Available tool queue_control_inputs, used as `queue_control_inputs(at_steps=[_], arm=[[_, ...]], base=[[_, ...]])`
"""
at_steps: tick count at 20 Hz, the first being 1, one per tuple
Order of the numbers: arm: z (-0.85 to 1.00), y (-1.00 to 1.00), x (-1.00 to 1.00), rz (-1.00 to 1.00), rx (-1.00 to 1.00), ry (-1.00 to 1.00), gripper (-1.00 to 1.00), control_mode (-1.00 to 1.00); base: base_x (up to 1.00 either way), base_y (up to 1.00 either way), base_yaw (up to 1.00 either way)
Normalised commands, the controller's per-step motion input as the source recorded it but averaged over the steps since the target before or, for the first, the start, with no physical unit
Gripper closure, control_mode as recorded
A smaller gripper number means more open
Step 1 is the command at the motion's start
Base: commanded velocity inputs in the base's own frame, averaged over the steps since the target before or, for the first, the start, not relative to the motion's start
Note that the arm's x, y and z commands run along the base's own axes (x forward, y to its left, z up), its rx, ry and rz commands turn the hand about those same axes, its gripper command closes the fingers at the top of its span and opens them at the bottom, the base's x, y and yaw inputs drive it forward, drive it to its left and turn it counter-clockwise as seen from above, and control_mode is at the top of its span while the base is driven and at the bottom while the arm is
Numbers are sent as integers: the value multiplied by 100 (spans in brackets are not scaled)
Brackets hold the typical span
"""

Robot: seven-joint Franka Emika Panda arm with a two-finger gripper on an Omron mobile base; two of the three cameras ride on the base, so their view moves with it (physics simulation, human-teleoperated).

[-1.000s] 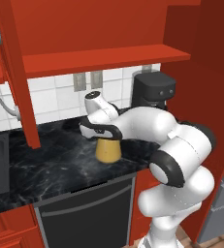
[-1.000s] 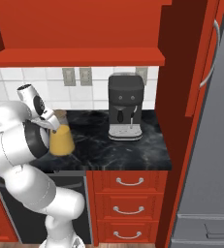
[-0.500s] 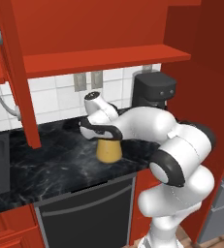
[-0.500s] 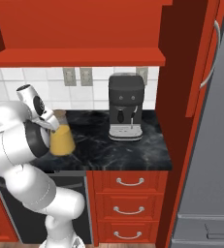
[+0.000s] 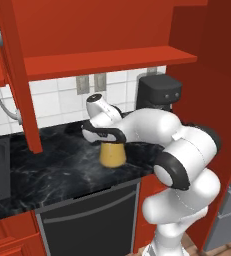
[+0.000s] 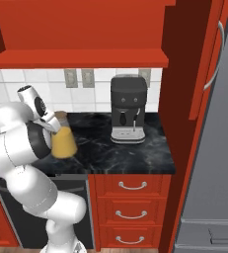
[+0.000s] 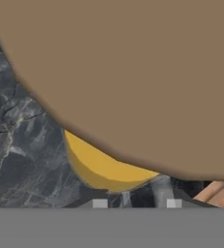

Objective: There is a tray on the dining counter. Grab the cup, mug, and pitcher and place them on the tray. The pitcher may be placed next to the tray if it cannot fit the tray.

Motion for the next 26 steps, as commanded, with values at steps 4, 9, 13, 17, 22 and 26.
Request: queue_control_inputs(at_steps=[4,9,13,17,22,26], arm=[[-47,-16,-12,0,0,0,100,-100],[-20,-9,-44,0,0,-4,100,-100],[1,-6,-63,0,0,-15,100,-100],[25,-10,-26,0,0,-18,100,-100],[63,-19,-12,0,0,-16,100,-100],[99,-23,-21,2,0,-5,100,-100]], base=[[0,0,0],[0,0,0],[0,0,0],[0,0,0],[0,0,0],[0,0,0]])
